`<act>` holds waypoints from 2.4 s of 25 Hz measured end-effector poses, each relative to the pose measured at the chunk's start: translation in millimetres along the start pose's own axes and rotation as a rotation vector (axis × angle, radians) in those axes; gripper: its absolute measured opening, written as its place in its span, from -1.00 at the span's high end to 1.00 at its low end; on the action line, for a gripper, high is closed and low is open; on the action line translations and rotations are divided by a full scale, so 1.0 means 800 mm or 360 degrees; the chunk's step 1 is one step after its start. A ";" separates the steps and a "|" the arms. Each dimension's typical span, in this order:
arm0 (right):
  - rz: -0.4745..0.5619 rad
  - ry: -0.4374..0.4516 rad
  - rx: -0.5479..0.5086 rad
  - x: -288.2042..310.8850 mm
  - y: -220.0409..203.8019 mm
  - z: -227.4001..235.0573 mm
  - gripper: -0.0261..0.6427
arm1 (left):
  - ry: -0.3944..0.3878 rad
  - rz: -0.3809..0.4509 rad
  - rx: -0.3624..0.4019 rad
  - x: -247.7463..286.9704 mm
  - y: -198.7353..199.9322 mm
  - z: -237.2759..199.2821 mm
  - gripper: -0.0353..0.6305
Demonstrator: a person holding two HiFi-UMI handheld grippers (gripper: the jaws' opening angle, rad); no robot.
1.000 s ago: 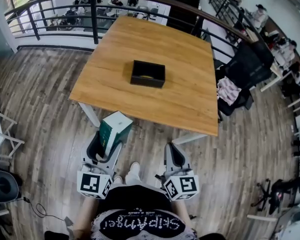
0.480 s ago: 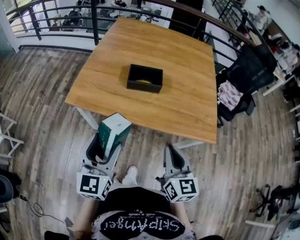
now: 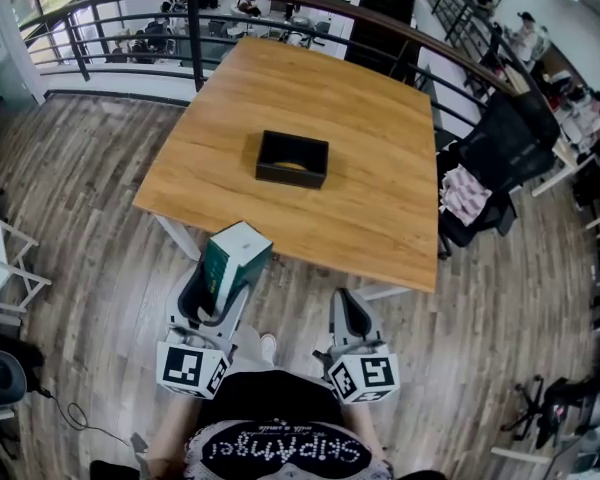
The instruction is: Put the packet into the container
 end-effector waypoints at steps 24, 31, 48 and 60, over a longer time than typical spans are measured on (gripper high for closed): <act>-0.0037 -0.0032 0.0007 0.086 -0.007 0.030 0.80 | -0.0014 -0.0021 -0.0020 0.087 -0.021 -0.044 -0.14; -0.0030 -0.0054 -0.0009 0.161 -0.001 0.028 0.80 | -0.0050 -0.0016 -0.0038 0.150 -0.023 -0.093 -0.14; -0.0005 -0.0177 -0.0003 0.300 -0.003 0.045 0.80 | -0.0167 -0.0021 -0.0043 0.277 -0.037 -0.184 -0.14; -0.0008 -0.0221 -0.0012 0.325 0.000 0.049 0.80 | -0.0167 -0.0052 -0.0047 0.296 -0.043 -0.208 -0.14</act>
Point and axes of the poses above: the fingertips, and each gripper's own axes: x forward along the fingers, z to its right, y out of its top, the point moved 1 cm from there along -x, backward along the fingers, and after that the axes turned 14 degrees about z, right-handed, at the moved point
